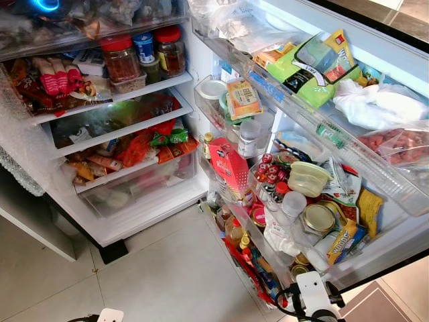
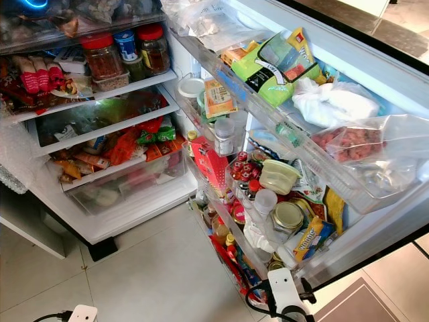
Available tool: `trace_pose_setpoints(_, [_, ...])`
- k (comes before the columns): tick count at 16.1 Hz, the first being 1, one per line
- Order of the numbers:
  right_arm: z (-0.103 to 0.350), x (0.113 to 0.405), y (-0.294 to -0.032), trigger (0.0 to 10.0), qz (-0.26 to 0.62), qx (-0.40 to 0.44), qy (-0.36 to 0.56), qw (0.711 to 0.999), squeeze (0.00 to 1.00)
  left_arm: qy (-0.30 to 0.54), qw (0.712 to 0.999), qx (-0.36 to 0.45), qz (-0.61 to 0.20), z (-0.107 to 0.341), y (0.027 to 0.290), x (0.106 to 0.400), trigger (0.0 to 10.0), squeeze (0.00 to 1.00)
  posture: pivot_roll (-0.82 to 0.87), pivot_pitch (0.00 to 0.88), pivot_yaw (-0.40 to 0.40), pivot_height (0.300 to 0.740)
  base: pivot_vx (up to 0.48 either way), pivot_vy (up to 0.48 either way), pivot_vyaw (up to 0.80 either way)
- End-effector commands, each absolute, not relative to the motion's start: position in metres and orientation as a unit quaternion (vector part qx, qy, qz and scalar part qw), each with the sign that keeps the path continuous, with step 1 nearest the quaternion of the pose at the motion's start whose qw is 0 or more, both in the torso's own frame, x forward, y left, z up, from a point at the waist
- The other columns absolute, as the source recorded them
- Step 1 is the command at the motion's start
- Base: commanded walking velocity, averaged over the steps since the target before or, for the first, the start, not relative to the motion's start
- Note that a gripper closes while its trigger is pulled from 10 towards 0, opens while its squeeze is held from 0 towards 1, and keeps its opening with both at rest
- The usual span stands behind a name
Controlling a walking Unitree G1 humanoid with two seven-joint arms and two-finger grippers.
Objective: Restocking fridge
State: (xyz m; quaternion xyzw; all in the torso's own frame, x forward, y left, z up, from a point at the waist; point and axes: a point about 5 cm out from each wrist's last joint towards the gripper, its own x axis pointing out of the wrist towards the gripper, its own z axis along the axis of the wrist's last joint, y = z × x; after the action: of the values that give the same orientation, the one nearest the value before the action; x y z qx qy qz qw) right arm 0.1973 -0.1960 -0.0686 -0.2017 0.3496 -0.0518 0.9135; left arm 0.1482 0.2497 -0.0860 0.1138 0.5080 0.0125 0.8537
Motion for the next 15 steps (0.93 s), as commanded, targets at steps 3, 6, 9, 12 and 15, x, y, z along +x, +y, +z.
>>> trace_pose_setpoints(3, [-0.0678,0.1951,-0.2015,10.0,-0.062,-0.262,0.341,0.901,0.00,0.514,0.850,0.115,0.010,-0.0881,0.2497,0.1428,10.0,0.00,0.06,0.119,-0.028,0.740,0.000,0.000,0.00])
trace_pose_setpoints(6, [-0.0660,0.1941,-0.2042,10.0,-0.097,-0.304,0.327,0.890,0.00,0.514,0.850,0.118,0.012,-0.0884,0.2494,0.1422,10.0,0.00,0.06,0.120,-0.029,0.740,0.000,0.000,0.00])
trace_pose_setpoints(9, [-0.0652,0.1933,-0.2062,10.0,-0.117,-0.348,0.324,0.872,0.00,0.515,0.849,0.118,0.010,-0.0904,0.2458,0.1394,10.0,0.00,0.05,0.121,-0.029,0.740,0.000,0.000,0.00])
trace_pose_setpoints(12, [-0.0651,0.1929,-0.2063,10.0,-0.121,-0.346,0.323,0.872,0.00,0.515,0.849,0.118,0.010,-0.0907,0.2450,0.1389,10.0,0.00,0.05,0.121,-0.029,0.740,0.000,0.000,0.00])
trace_pose_setpoints(15, [-0.0655,0.1924,-0.2059,10.0,-0.132,-0.390,0.331,0.849,0.00,0.511,0.851,0.122,0.011,-0.0903,0.2454,0.1394,10.0,0.00,0.06,0.120,-0.022,0.740,0.000,0.000,0.00])
